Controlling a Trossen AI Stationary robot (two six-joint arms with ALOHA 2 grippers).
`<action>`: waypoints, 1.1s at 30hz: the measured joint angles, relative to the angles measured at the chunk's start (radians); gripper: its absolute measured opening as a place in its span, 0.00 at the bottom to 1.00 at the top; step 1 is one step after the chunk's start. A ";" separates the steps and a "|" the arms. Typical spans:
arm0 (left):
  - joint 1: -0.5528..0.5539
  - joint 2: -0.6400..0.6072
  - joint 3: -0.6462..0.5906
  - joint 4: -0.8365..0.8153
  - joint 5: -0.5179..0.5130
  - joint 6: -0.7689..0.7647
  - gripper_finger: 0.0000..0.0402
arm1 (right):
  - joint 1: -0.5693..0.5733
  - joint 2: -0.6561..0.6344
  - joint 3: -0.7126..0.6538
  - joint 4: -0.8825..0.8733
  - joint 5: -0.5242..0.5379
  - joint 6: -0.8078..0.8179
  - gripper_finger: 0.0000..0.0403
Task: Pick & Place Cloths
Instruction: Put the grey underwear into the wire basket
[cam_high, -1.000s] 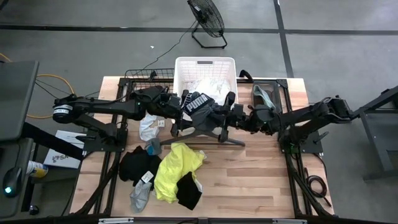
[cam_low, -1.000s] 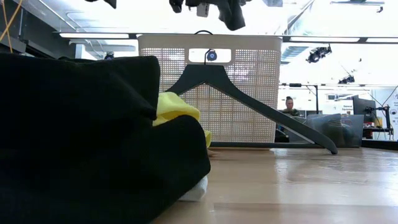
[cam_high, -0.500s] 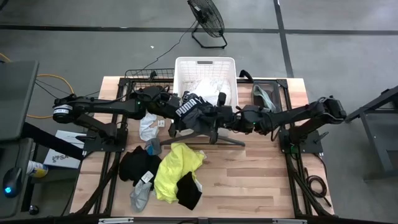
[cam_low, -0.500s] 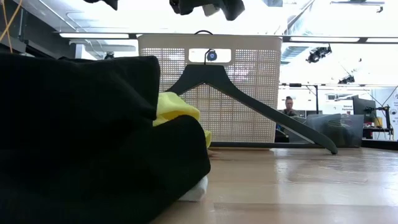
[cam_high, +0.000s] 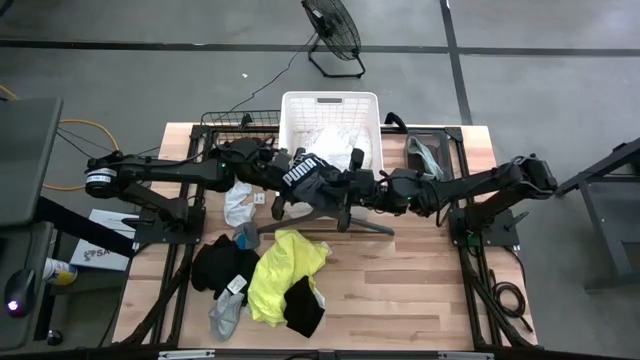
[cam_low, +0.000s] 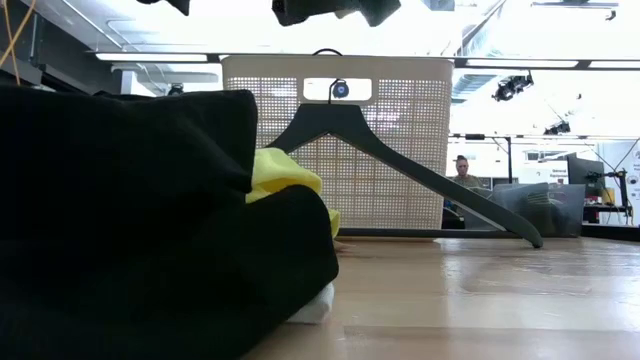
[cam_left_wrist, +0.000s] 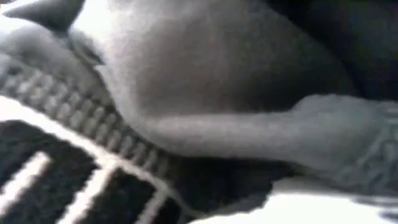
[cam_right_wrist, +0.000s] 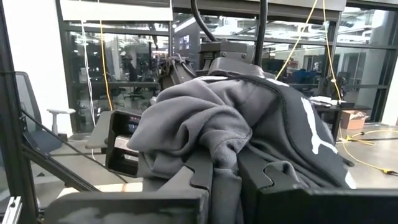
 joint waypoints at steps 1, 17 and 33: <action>0.000 0.000 0.000 -0.003 0.000 0.000 0.12 | 0.000 0.000 0.000 0.000 0.001 0.000 0.05; -0.002 -0.013 0.004 -0.036 0.034 0.000 0.05 | 0.027 -0.033 -0.002 -0.005 0.014 0.004 0.42; 0.000 -0.243 0.005 -0.253 -0.140 0.127 0.05 | 0.100 -0.132 -0.002 -0.064 0.078 0.006 0.76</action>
